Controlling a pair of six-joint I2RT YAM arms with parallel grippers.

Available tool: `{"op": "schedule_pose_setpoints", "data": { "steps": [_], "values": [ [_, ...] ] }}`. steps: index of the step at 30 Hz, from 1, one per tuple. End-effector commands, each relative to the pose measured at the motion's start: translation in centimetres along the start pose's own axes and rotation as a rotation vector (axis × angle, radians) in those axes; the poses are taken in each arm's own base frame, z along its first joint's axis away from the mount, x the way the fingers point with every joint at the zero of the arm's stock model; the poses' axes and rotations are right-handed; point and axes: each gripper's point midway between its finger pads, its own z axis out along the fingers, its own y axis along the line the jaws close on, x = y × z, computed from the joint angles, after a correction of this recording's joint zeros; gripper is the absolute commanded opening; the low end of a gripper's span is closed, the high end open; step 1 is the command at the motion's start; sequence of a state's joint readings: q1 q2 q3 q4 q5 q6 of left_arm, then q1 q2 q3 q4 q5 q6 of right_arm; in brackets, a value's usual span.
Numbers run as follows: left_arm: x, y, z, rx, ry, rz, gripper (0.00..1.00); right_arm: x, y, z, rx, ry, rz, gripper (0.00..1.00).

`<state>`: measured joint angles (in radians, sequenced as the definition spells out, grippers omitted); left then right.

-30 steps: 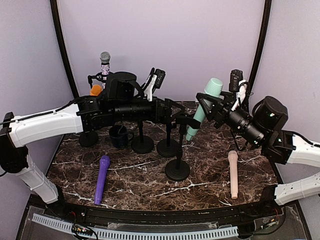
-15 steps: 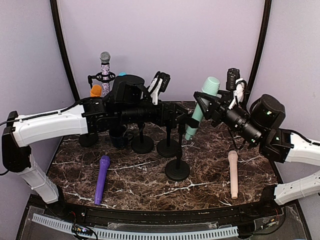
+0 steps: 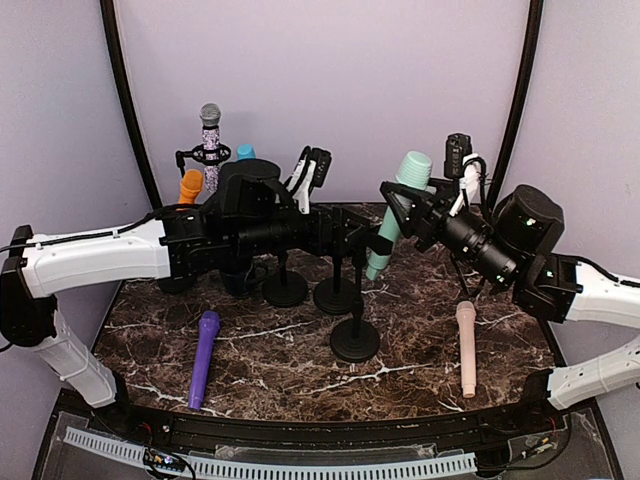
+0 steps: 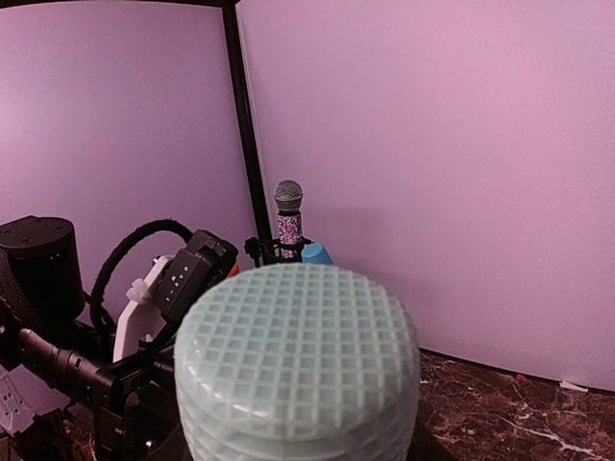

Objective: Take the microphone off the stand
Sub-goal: Adjust the microphone stand with the microphone at the center of the board.

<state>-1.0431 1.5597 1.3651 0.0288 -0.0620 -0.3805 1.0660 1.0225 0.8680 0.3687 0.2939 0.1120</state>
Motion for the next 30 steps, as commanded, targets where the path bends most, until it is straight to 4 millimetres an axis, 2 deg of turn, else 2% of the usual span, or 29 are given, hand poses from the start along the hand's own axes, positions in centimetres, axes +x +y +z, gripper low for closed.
{"op": "schedule_pose_setpoints", "data": {
  "steps": [1,10,21,30],
  "values": [
    [4.4,2.3,-0.2,-0.073,0.107,-0.004,0.75,5.4,0.8,0.2,-0.018,0.179,-0.031,0.00],
    [7.0,2.7,0.1,-0.058,0.167,-0.021,0.72,6.2,0.6,0.1,0.005,0.196,-0.036,0.00],
    [8.3,2.6,1.0,-0.047,0.213,-0.021,0.71,6.3,-0.2,-0.6,0.045,0.203,-0.042,0.00],
    [10.1,2.9,2.0,-0.049,0.263,-0.018,0.70,7.0,-0.8,-1.1,0.069,0.218,-0.035,0.00]
  ]
}}
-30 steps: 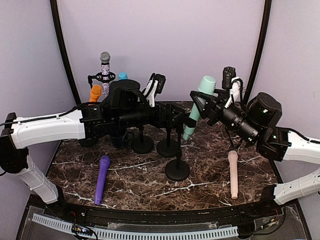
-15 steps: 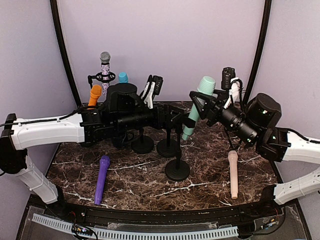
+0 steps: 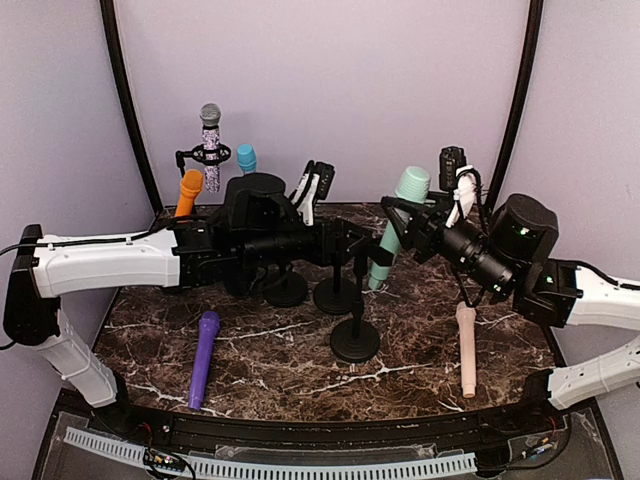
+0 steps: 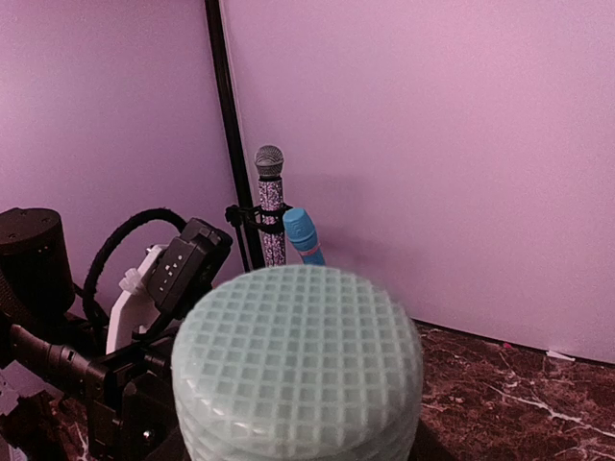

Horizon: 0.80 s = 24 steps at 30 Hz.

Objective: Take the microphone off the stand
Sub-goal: Adjust the microphone stand with the microphone at the center of the board.

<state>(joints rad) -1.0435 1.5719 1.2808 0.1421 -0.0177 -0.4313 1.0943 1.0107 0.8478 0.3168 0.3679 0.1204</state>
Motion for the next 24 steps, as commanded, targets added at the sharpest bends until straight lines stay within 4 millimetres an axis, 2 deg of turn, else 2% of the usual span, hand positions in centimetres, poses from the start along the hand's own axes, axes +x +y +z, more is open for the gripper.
{"op": "schedule_pose_setpoints", "data": {
  "steps": [1,24],
  "values": [
    [8.2,3.6,1.0,-0.105,0.267,0.027,0.70,5.4,-0.4,-0.3,0.024,0.165,-0.033,0.00],
    [12.5,4.7,1.4,-0.108,0.366,0.017,0.68,10.6,-1.5,-1.0,0.067,0.255,-0.010,0.00]
  ]
}}
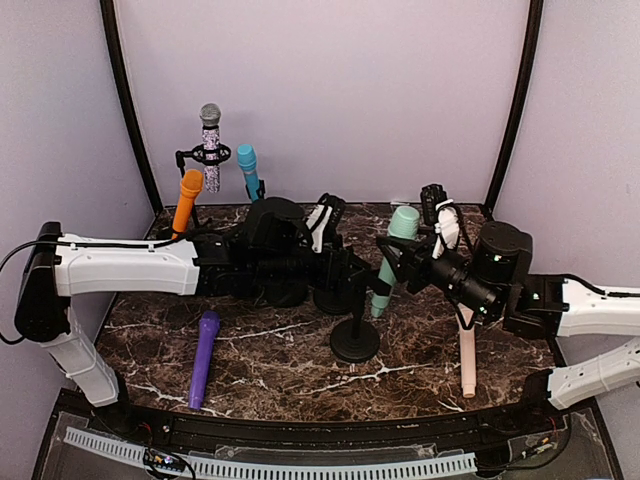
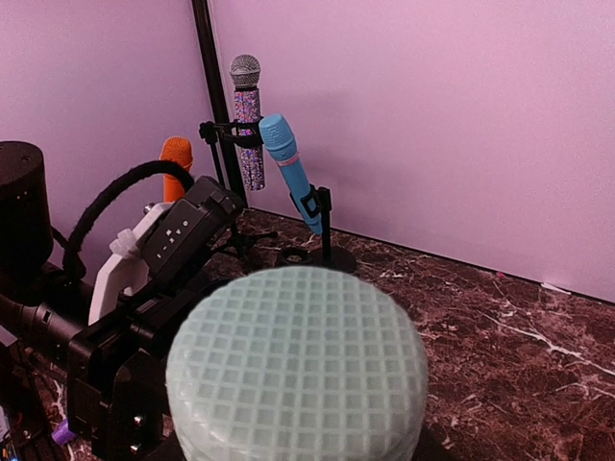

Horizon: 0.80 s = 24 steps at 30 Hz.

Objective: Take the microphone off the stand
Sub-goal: Adjust the microphone stand with the microphone at the center of the board, then open the clamp for the microphone stand.

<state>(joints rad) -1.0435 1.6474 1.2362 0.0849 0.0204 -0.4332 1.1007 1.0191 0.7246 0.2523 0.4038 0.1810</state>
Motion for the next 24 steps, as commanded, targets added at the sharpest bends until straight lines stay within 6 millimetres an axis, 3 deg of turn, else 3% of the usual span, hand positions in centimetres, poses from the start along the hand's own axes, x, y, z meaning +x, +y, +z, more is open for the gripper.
{"op": "schedule_pose_setpoints", "data": {
  "steps": [1,8,13,18,22,24],
  "values": [
    [6.2,2.5,0.6,-0.070,0.195,0.015,0.68,3.3,-0.2,0.2,0.018,0.082,-0.001,0.00],
    [6.5,2.7,0.7,-0.078,0.196,0.025,0.67,4.0,0.0,0.4,0.007,0.091,0.008,0.00],
    [3.4,1.5,-0.9,-0.049,0.105,0.078,0.70,2.8,0.9,0.4,-0.039,0.066,0.023,0.00],
    [-1.8,-1.0,-5.0,0.021,-0.076,0.189,0.83,1.6,1.7,0.2,-0.084,0.037,0.033,0.00],
    [-3.3,-2.5,-7.5,0.084,-0.139,0.316,0.92,1.3,2.0,0.1,-0.104,0.034,0.028,0.00],
    [-2.9,-3.0,-7.8,0.134,-0.119,0.372,0.93,1.1,2.1,0.0,-0.107,0.035,0.022,0.00]
  ]
}}
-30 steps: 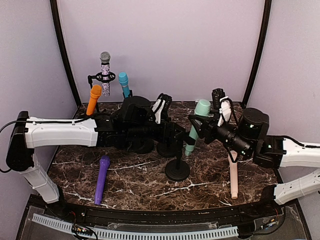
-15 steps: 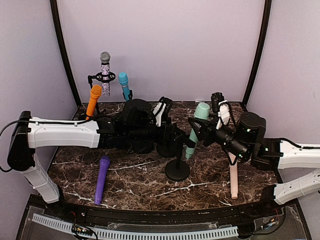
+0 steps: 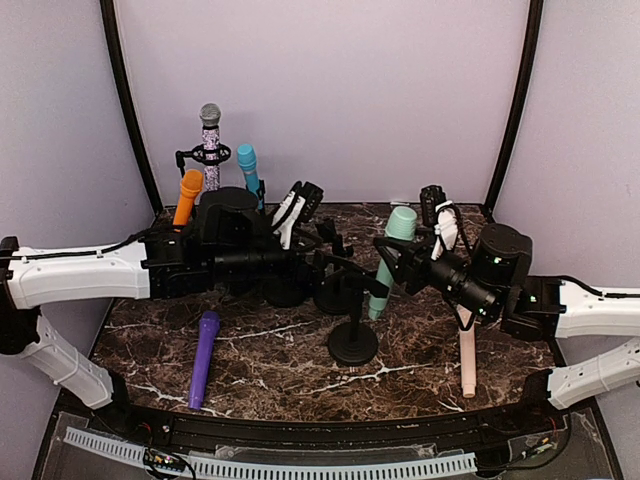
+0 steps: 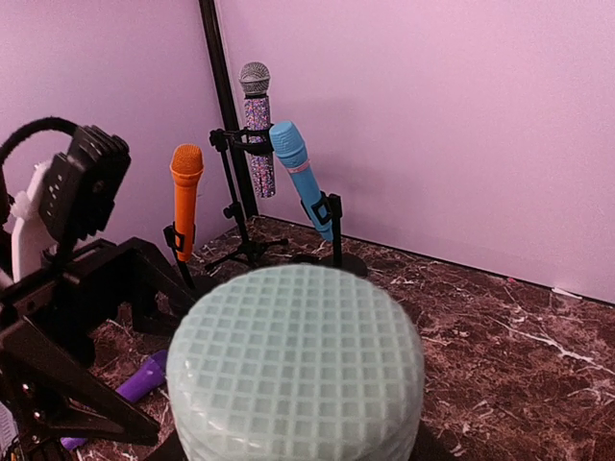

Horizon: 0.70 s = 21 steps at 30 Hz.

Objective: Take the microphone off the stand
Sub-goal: Open the clamp for the microphone stand.

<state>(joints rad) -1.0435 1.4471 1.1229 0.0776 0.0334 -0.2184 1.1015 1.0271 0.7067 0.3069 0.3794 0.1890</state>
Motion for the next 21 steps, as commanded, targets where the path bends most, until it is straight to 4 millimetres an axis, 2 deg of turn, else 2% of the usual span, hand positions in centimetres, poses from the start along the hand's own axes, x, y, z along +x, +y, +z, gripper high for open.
{"op": "schedule_pose_setpoints", "data": {
  "steps": [1,4,5,9,15,21],
  "values": [
    [-1.5,-2.4,-2.1,0.149,-0.038,0.178,0.93,1.1,1.5,-0.2,-0.079,0.056,0.002,0.00],
    [-0.8,-2.9,-1.9,0.259,-0.009,0.226,0.93,0.8,1.6,-0.6,-0.089,0.044,0.004,0.00],
    [-0.4,-3.8,-1.8,0.333,0.005,0.255,0.93,0.6,1.7,-0.8,-0.100,0.039,0.007,0.00],
    [0.3,-5.2,-1.5,0.494,0.038,0.320,0.93,0.2,2.2,-1.4,-0.136,0.033,0.018,0.00],
    [2.0,-4.7,0.1,0.507,0.102,0.401,0.93,0.6,2.8,-1.6,-0.176,0.058,0.025,0.01],
    [2.6,-4.8,0.4,0.529,0.132,0.419,0.92,0.4,2.9,-1.7,-0.184,0.054,0.031,0.01]
  ]
}}
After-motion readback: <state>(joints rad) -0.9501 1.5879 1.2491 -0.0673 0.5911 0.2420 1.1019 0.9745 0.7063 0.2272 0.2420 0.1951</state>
